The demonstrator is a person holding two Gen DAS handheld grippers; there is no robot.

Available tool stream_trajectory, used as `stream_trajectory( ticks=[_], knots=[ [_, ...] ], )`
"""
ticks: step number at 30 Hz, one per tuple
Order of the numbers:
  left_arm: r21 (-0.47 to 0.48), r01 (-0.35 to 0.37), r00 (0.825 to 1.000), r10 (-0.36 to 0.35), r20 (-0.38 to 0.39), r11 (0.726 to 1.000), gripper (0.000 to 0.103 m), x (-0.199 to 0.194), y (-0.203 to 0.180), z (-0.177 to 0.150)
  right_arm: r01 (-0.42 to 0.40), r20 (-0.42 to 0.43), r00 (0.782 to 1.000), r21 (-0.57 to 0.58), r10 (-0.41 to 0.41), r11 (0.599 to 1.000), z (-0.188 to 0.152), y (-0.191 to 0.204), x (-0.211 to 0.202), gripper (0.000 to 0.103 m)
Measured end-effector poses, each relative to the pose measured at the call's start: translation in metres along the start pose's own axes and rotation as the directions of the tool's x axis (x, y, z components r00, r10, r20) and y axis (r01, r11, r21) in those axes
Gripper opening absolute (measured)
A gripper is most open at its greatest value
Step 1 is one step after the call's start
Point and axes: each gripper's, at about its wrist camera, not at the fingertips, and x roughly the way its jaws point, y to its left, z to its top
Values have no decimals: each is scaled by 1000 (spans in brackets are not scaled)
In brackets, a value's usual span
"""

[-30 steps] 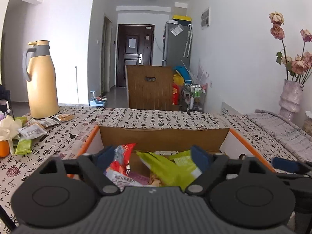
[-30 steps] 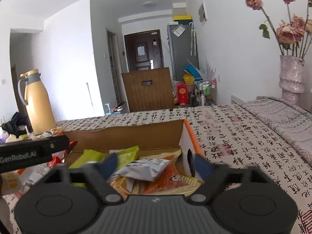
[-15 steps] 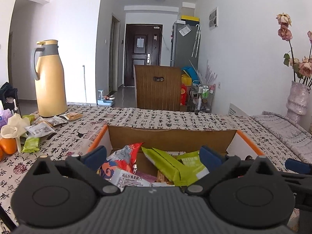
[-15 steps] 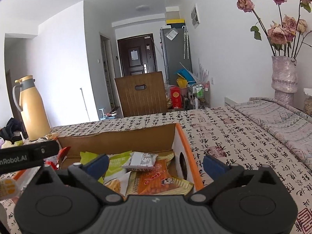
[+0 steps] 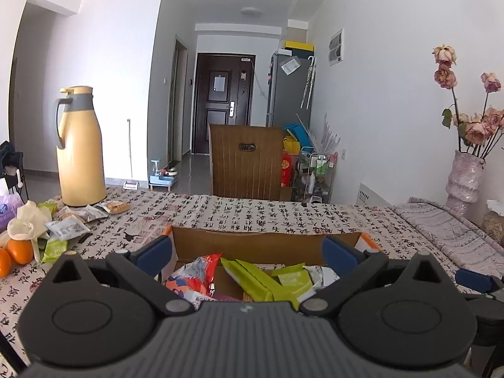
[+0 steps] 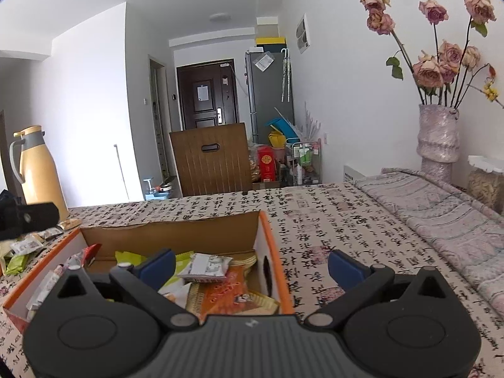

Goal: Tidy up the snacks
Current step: 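Move both tools from the box back over the remaining snacks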

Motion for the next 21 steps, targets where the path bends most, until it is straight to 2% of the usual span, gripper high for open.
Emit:
stream_trajectory(
  ticks=[12, 21],
  knots=[
    [35, 10, 1000, -9, -12, 999, 103, -30, 10, -2, -4, -51, 999, -52, 2, 999, -9, -11, -30, 103],
    [74, 7, 996, -1, -84, 997, 103, -43, 29, -23, 11, -121, 992, -137, -28, 990, -32, -17, -43, 103]
  ],
)
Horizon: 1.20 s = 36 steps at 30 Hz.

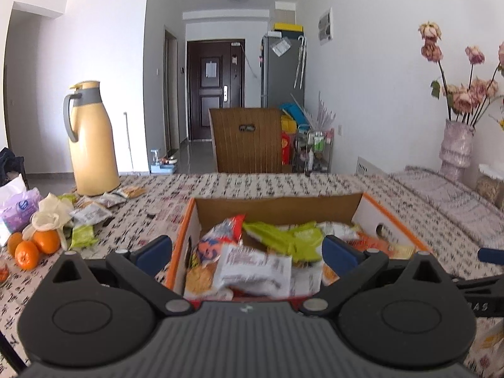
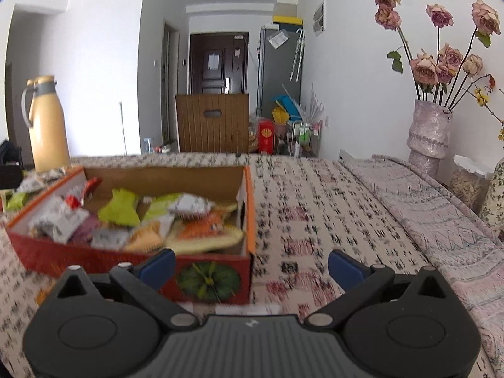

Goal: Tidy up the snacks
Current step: 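Move both tools from the box back over the remaining snacks, then grasp another white printed packet with the right tool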

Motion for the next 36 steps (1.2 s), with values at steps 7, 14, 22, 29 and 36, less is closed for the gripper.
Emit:
stream_trajectory(
  ticks=[7, 14, 22, 29, 36],
  knots=[
    [-4, -3, 995, 3, -99, 1000, 103, 8, 10, -30, 14, -78, 997, -41, -17, 999, -19, -6, 1, 103],
    [-34, -5, 986, -1, -169, 999, 103, 23, 15, -55, 3, -148, 989, -26, -7, 1000, -28, -10, 12, 103],
    [-52, -3, 984, -6, -178, 999, 103, 29, 18, -65, 7, -204, 979, -37, -15, 999, -32, -6, 36, 103],
    [-66, 0, 982, -12, -187, 998, 103, 32, 19, -67, -11, -247, 969, 46, 22, 999, -37, -14, 53, 103],
    [-75, -3, 982, -11, -188, 997, 103, 31, 20, -68, 14, -227, 974, 60, 0, 998, -39, -16, 55, 103]
  ],
)
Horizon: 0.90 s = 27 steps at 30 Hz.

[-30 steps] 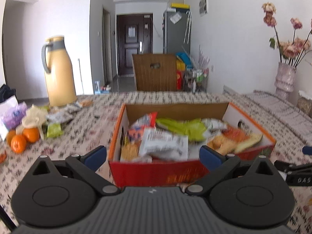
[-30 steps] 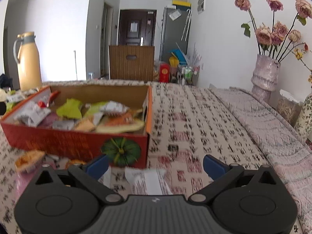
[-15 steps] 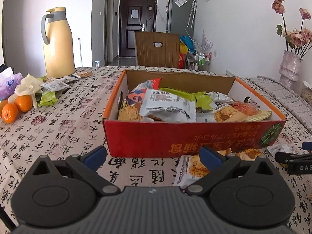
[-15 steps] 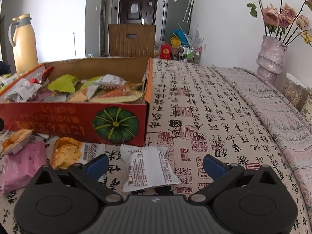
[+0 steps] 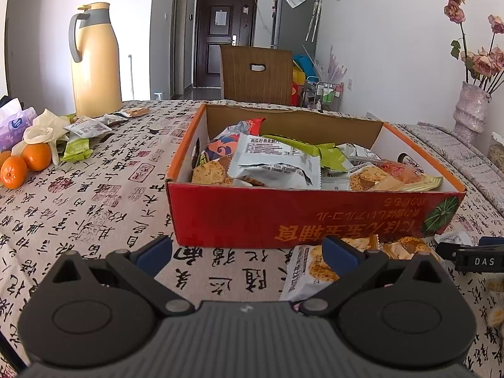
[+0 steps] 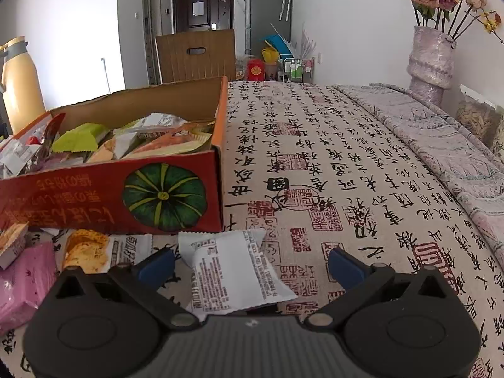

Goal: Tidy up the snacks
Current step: 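Grasp another white printed packet with the right tool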

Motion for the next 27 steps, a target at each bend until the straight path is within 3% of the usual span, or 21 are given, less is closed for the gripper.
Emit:
stream_trajectory(
  ticks=[4, 7, 9, 15, 27],
  knots=[
    [-2, 0, 1000, 0, -2, 1000, 103, 1, 0, 0, -19, -3, 1000, -12, 18, 1000, 1, 0, -1, 102],
    [-2, -2, 1000, 2, -6, 1000, 103, 2, 0, -1, -51, 14, 999, -35, 52, 998, 0, 3, -7, 76],
    [-3, -2, 1000, 2, -10, 1000, 103, 3, 0, -1, -77, 24, 997, -53, 78, 996, 0, 5, -13, 45],
    [-3, -2, 1000, 1, -15, 1000, 103, 4, 0, -1, -80, 48, 995, -68, 83, 994, -9, 9, -28, 41],
    [6, 26, 999, -26, -21, 1000, 103, -3, -2, 1, -43, 201, 979, -11, 45, 999, -28, 10, -72, 41]
  ],
)
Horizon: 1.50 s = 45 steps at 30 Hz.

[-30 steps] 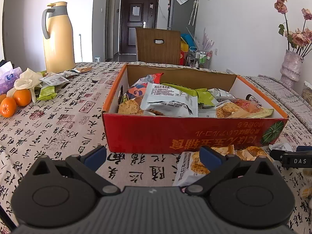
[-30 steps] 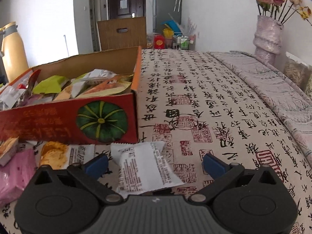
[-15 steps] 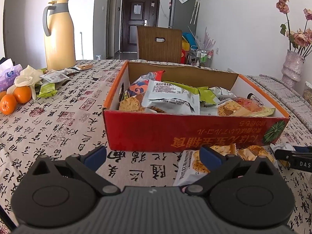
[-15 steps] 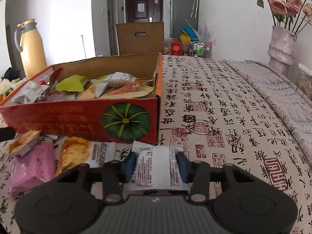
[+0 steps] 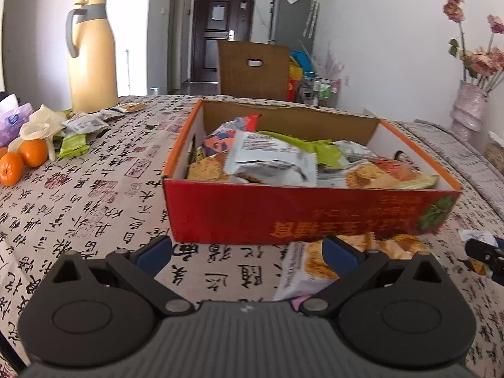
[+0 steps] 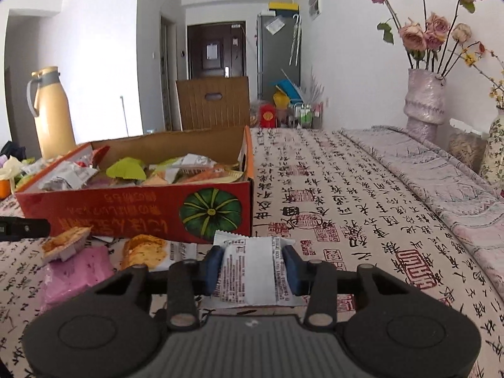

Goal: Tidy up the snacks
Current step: 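Grasp another white printed packet with the right tool, then lower the left tool onto the pink packet while the right tool holds the white packet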

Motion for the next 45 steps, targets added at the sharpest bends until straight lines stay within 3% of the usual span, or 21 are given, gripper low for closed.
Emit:
stream_trajectory(
  ticks=[15, 21, 32, 33, 35, 38, 45],
  knots=[
    [143, 133, 986, -117, -119, 981, 103, -13, -48, -17, -44, 41, 998, 49, 42, 998, -18, -3, -26, 41],
    [163, 143, 976, -112, -187, 976, 103, 1, -67, -24, -55, 47, 998, 78, 51, 995, -23, -10, -30, 41],
    [107, 96, 972, -70, -225, 990, 103, 23, -71, -19, -83, 54, 995, 103, 78, 991, -28, -16, -33, 41],
    [111, 95, 972, -69, -224, 989, 102, 23, -71, -19, -85, 54, 995, 104, 80, 991, -29, -16, -33, 41],
    [122, 89, 975, -62, -214, 988, 90, 21, -72, -20, -87, 54, 995, 105, 82, 991, -30, -16, -34, 41],
    [129, 107, 975, -79, -208, 986, 85, 15, -71, -22, -88, 53, 995, 107, 83, 990, -30, -16, -34, 41],
    [140, 133, 974, -103, -202, 981, 82, -2, -69, -32, -89, 50, 995, 105, 84, 990, -34, -14, -38, 41]
  ],
)
